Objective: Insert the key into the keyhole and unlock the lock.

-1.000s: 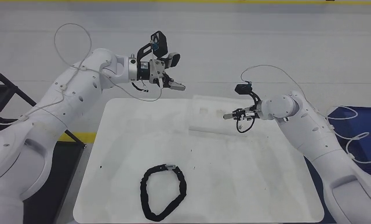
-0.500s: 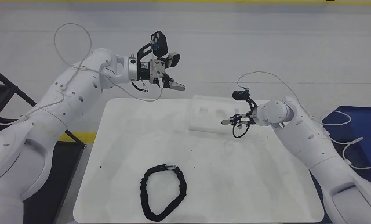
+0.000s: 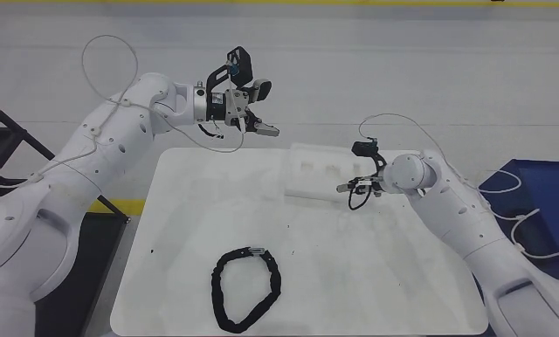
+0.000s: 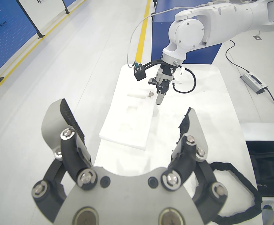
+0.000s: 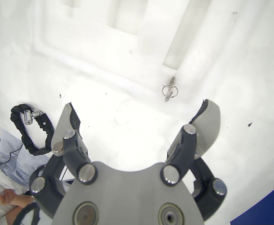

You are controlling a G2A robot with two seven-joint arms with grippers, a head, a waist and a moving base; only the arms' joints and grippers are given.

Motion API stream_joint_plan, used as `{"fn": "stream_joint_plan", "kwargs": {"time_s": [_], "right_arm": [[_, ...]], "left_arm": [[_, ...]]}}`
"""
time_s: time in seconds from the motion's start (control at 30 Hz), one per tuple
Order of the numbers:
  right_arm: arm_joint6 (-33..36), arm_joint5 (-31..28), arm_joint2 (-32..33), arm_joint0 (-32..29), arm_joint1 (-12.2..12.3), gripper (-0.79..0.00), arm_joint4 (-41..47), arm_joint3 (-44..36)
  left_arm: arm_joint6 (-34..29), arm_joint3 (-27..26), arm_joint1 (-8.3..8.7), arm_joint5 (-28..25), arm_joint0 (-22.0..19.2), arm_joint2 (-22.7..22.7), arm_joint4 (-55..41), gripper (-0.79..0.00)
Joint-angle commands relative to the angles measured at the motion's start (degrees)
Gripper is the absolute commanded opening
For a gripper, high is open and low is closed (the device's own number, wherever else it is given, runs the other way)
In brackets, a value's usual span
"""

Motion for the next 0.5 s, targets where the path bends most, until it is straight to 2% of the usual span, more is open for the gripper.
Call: {"fn": "stream_joint_plan", "kwargs": {"time_s": [0.0, 0.07, 0.23, 0.4, 0.47], "right_arm": [[-0.12, 0.26, -0.4, 0.38, -0.43, -0.105, -0.19, 1.02], [-0.13, 0.39, -0.89, 0.79, -0.94, -0.151, -0.27, 2.06], [-0.38, 0.69, -2.09, 2.05, -2.32, -0.157, -0.55, 5.65], [-1.48, 0.66, -2.95, 3.25, -3.79, -0.234, -0.28, 9.48], [-1.83, 0.38, -3.21, 3.64, -4.36, -0.296, 0.0, 10.96]], "left_arm": [[0.0, 0.0, 0.0, 0.0, 0.0, 0.0, 0.0, 0.0], [0.0, 0.0, 0.0, 0.0, 0.0, 0.0, 0.0, 0.0], [0.0, 0.0, 0.0, 0.0, 0.0, 0.0, 0.0, 0.0], [0.0, 0.0, 0.0, 0.0, 0.0, 0.0, 0.0, 0.0], [0.0, 0.0, 0.0, 0.0, 0.0, 0.0, 0.0, 0.0]]}}
